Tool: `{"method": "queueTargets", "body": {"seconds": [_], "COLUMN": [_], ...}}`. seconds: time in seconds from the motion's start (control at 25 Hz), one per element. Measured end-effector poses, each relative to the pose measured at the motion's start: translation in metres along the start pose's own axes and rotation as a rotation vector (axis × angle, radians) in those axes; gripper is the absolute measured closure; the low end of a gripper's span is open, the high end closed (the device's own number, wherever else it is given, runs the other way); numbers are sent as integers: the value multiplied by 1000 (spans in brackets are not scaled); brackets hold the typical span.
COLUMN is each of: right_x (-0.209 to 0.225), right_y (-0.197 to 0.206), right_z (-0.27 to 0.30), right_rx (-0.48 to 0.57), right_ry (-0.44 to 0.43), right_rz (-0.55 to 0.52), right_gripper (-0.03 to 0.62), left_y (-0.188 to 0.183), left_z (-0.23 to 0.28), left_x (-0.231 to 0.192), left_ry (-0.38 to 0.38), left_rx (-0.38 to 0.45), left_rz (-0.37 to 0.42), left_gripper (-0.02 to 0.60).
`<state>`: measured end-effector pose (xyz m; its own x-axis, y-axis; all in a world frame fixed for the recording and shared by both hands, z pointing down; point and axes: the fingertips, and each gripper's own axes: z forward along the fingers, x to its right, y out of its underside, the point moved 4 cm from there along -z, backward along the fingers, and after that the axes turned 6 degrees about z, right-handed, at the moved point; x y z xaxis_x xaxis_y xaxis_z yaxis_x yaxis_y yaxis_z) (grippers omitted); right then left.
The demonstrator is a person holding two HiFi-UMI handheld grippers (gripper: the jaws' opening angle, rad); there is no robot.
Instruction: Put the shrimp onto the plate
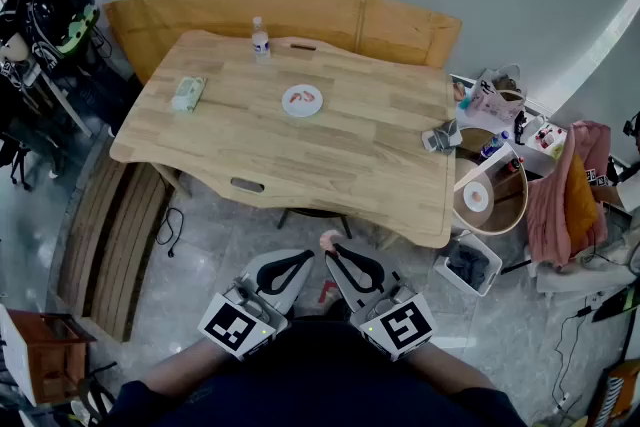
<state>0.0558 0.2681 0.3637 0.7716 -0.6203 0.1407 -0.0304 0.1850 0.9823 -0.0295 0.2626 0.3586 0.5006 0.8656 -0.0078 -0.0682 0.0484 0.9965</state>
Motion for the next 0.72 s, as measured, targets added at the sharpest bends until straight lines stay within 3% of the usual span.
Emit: {"method": "queueTargets", "body": {"seconds": [0.72], "right_x": [13], "right_y": [1], "right_z": [-4], "right_rx": [-3], "right_ry": [-34], "right_rz": [26], "right_gripper": [539], "left_y": [-2], "left_z": [11], "left_x": [4], "left_ry": [-31], "left_rx": [-12], "left_rz": [3], "left_gripper": [582]}}
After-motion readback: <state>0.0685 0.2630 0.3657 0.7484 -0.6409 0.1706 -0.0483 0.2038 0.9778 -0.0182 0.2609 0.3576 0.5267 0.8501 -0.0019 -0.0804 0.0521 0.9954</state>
